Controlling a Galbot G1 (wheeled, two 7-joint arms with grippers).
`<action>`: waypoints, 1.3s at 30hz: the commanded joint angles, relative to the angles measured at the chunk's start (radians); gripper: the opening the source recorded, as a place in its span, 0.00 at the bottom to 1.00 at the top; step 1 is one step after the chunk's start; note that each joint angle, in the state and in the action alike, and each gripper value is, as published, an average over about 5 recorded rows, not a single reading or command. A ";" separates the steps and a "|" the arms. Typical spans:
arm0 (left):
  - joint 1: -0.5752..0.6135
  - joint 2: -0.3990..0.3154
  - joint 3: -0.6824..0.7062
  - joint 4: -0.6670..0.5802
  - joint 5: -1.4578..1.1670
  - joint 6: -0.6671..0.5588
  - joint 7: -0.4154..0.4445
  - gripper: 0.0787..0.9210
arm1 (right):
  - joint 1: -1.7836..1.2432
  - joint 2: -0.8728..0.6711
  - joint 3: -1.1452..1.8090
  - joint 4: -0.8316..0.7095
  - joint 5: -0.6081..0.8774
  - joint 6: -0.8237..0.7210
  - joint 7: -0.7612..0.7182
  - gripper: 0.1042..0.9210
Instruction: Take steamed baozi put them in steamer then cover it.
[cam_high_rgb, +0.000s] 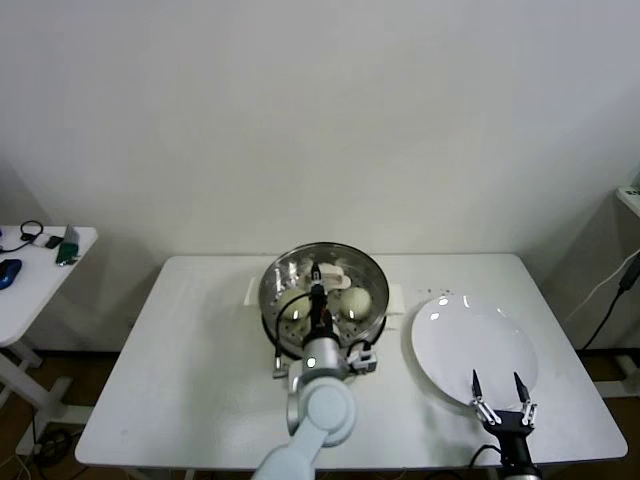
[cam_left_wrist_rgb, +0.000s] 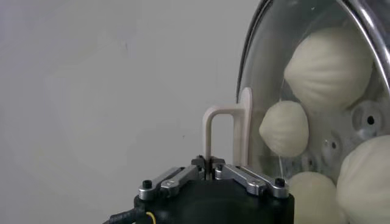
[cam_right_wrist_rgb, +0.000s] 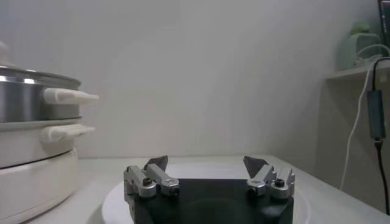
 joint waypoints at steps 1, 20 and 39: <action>0.000 0.002 -0.001 0.006 -0.023 0.000 -0.023 0.07 | -0.002 0.001 0.001 0.001 0.001 0.001 0.000 0.88; 0.008 0.152 0.054 -0.253 -0.328 0.020 0.040 0.50 | -0.018 -0.043 -0.030 0.042 0.039 -0.047 0.035 0.88; 0.327 0.335 -0.509 -0.422 -1.576 -0.500 -0.379 0.88 | -0.003 -0.078 -0.065 0.103 0.021 -0.140 0.095 0.88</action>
